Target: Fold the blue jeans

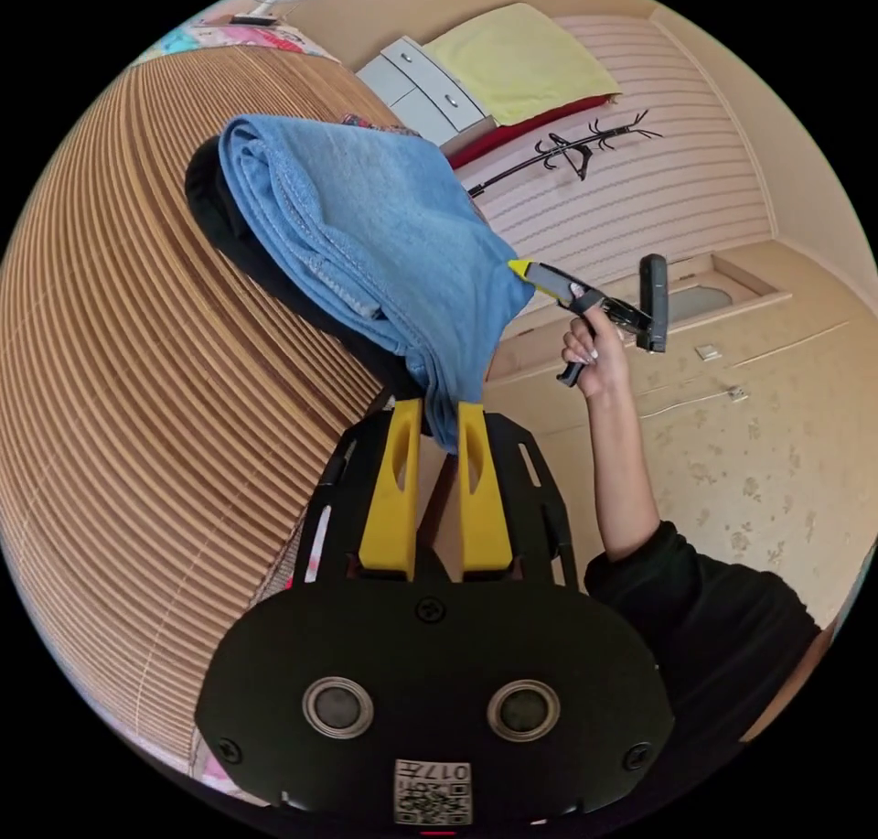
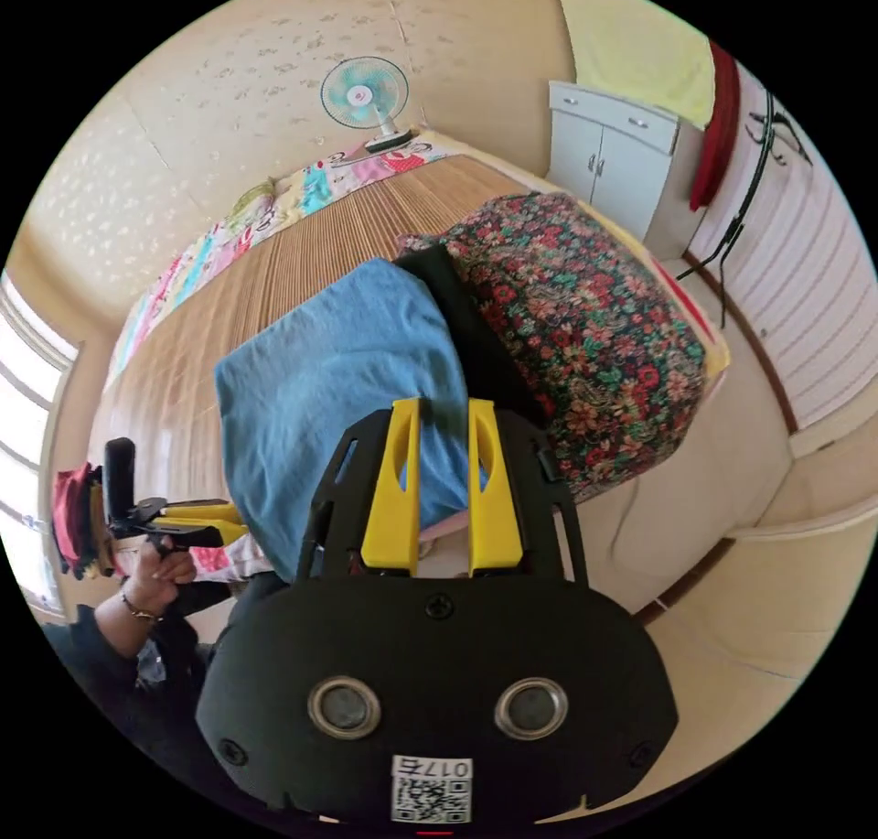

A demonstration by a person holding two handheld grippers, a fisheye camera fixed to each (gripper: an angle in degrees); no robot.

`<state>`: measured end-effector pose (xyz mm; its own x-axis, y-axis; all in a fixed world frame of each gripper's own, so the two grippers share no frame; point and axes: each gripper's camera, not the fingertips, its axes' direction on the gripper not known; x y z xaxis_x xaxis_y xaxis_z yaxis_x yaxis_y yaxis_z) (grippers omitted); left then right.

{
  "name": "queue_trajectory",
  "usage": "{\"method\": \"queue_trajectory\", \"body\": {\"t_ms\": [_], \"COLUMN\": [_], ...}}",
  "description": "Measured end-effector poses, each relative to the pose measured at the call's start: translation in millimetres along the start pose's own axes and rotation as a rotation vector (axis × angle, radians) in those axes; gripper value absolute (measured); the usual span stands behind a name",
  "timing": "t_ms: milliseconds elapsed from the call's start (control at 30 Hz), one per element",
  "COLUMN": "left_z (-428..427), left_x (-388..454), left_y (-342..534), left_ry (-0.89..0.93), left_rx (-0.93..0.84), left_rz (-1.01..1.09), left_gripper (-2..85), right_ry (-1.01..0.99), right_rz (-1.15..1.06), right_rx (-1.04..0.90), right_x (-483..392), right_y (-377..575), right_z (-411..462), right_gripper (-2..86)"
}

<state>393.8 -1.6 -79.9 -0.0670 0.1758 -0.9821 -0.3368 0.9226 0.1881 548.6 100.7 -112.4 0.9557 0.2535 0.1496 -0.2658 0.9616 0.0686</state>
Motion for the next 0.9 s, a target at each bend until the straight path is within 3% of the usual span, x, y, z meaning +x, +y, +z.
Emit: {"method": "queue_trajectory", "body": {"t_ms": [167, 267, 333, 433, 600, 733, 833, 900], "left_z": [-22, -45, -64, -87, -141, -182, -200, -210], "left_x": [13, 18, 20, 17, 22, 42, 53, 55], "left_y": [36, 66, 88, 109, 148, 192, 218, 231], "left_ry": [0.019, 0.049, 0.06, 0.075, 0.08, 0.02, -0.033, -0.062], "left_rx": [0.039, 0.081, 0.114, 0.144, 0.212, 0.272, 0.294, 0.305], "left_rz": [0.007, -0.004, -0.024, -0.053, -0.084, -0.079, -0.089, -0.108], "left_gripper": [6.6, 6.5, 6.5, 6.4, 5.8, 5.1, 5.2, 5.8], "right_ry": [-0.031, -0.247, -0.496, -0.633, -0.462, -0.309, -0.28, -0.272], "right_rz": [0.087, 0.304, 0.446, 0.479, 0.402, 0.487, 0.545, 0.566], "right_rx": [-0.003, 0.031, 0.074, 0.114, 0.072, 0.075, -0.074, -0.048], "right_x": [-10, 20, 39, 37, 13, 13, 17, 14], "right_y": [47, 91, 122, 135, 115, 125, 131, 135], "right_z": [-5, 12, 33, 50, 27, 13, 46, 42], "right_gripper": [5.9, 9.4, 12.0, 10.8, 3.9, 3.4, 3.9, 5.1]}}
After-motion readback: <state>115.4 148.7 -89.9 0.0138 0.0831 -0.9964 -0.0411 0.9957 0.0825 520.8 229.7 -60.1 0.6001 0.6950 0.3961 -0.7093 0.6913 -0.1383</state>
